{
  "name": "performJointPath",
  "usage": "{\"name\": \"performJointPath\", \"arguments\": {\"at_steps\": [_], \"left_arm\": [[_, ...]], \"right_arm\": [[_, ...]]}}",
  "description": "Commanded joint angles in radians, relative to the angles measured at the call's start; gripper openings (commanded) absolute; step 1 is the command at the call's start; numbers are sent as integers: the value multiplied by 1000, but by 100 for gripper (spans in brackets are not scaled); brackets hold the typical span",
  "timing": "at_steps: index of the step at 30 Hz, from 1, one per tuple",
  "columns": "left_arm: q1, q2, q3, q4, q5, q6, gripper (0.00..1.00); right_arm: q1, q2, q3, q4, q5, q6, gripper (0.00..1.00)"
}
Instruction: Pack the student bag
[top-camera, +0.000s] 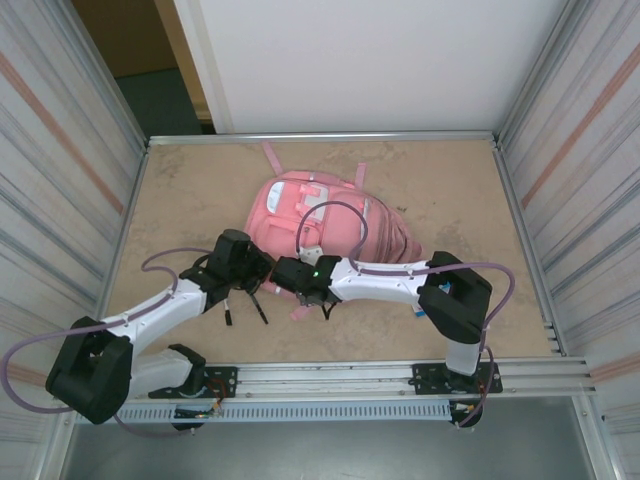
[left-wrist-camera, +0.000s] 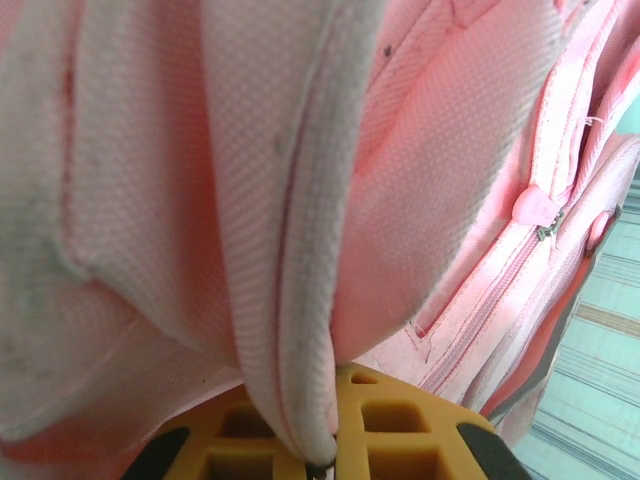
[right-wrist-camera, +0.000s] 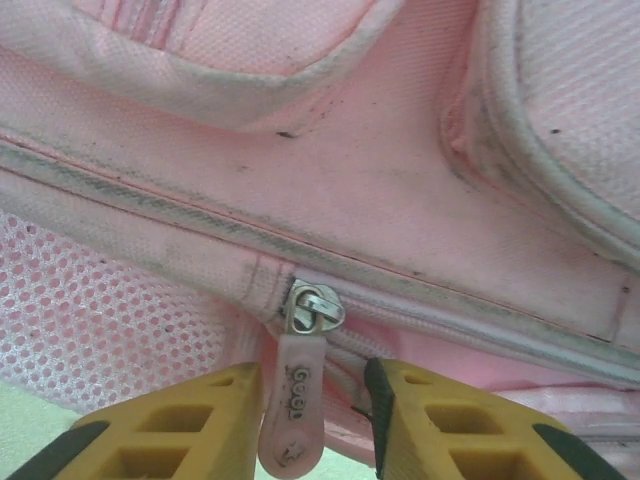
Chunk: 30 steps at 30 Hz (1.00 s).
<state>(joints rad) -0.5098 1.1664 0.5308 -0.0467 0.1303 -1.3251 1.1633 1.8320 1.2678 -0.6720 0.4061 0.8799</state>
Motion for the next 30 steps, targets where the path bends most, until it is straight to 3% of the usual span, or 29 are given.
{"name": "performJointPath", "arguments": {"at_steps": [1,5,9,20,30], "left_arm": [[9,-14,0,31,1,2,0],[9,9,8,33,3,26,0],[8,28,24,28,15,51,0],[23,75,41,34,4,97,0],[173,123,102,7,102,205,0]], "right_arm": [[-18,-57,-4,-52,52,14,31],[-72,-104,-54,-1,-44,-18,24],[-119,-151,-107,47,-152,-30,10],[-275,-237,-199,112,-486,-79,0],[-522,-453,-364,22,-511,-158,0]]}}
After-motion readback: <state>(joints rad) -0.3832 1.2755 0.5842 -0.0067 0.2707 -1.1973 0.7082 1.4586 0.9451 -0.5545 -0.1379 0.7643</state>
